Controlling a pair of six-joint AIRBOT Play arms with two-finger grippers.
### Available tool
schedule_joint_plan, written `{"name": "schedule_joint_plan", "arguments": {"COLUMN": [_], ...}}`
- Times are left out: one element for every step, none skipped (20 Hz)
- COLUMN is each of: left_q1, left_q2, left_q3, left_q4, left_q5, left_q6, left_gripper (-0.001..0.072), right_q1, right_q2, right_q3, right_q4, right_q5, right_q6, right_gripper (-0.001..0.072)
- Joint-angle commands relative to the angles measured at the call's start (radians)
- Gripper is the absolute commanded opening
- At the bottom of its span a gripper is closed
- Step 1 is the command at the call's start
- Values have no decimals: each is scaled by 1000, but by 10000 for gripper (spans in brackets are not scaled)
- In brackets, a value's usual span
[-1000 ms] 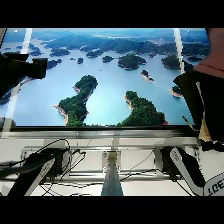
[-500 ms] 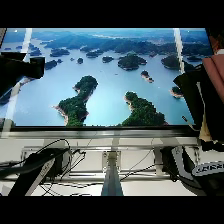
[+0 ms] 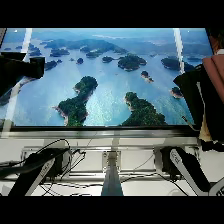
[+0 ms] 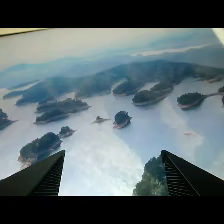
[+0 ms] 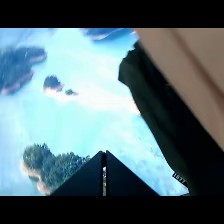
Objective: Fold the clothes and pants, and hang the long-sleeved shirts on hangers.
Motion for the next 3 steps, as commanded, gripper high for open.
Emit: {"name": "schedule_joint_plan", "arguments": {"left_q1": [1,1,1], "left_q2": [1,1,1], "left_q3": [1,1,1], "left_q4": [0,0,0], "left_q5": [0,0,0], "left_q6": [0,0,0], "left_gripper": [688,688,688], "right_q1": [327,359,377], "right_q2": [-1,-1,0], "right_q3": [-8,-8,-8], "right_q4": [-212,-204,-188], "right_q5": [-33,-50,-56], "right_q6": [-29,-29,-29], "right_gripper": [13,14,14]}}
